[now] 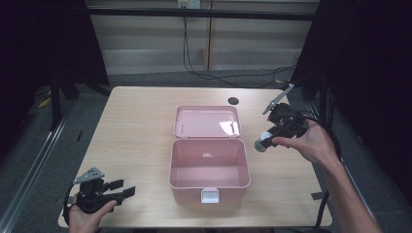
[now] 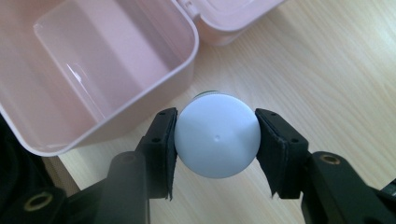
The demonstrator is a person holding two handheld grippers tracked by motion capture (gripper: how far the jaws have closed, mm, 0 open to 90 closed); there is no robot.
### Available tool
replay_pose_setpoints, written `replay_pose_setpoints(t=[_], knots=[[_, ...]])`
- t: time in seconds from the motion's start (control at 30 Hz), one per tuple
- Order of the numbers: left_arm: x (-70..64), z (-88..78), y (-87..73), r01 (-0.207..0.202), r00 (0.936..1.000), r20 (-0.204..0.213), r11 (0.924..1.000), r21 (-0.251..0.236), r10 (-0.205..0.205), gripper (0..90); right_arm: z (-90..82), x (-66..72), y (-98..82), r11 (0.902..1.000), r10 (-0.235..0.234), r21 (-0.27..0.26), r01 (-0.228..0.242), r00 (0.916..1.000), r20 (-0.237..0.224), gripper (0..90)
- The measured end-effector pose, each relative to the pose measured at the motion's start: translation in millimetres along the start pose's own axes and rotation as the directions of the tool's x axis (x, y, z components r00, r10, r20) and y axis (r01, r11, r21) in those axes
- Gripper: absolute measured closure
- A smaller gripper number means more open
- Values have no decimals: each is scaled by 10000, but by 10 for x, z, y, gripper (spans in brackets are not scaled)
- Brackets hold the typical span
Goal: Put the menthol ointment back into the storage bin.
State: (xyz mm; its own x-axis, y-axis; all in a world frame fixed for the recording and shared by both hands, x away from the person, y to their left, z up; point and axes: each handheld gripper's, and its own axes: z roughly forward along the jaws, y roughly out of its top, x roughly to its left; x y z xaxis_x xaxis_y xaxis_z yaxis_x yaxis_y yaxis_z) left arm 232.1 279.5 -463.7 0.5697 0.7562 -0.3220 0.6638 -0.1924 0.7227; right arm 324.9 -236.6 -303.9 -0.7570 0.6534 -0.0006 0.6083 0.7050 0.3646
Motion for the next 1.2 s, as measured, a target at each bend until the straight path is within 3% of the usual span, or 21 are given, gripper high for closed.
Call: replay_pose_setpoints(t=[0.2,0.57,0.7,0.83,1.2], knots=[[6,-6,1,-11,10000,-73,10000,-8,11,361,-70,98,159,9980,-426,-471,420,9990,-127,511],[-3,10,9,-42,9999,-134,9999,161,45,323,-110,238,355,9918,-1008,-836,970,9940,-432,511],[-2,9,8,26,9999,-162,9999,148,-24,313,-56,328,486,9868,-1476,-764,1431,9874,-567,511],[-3,10,7,78,9998,-156,9999,119,-76,312,-11,376,554,9855,-1591,-704,1543,9850,-674,511],[-3,3,9,-89,9998,-191,9999,110,91,321,99,533,807,9687,-2440,-704,2381,9654,-922,511]])
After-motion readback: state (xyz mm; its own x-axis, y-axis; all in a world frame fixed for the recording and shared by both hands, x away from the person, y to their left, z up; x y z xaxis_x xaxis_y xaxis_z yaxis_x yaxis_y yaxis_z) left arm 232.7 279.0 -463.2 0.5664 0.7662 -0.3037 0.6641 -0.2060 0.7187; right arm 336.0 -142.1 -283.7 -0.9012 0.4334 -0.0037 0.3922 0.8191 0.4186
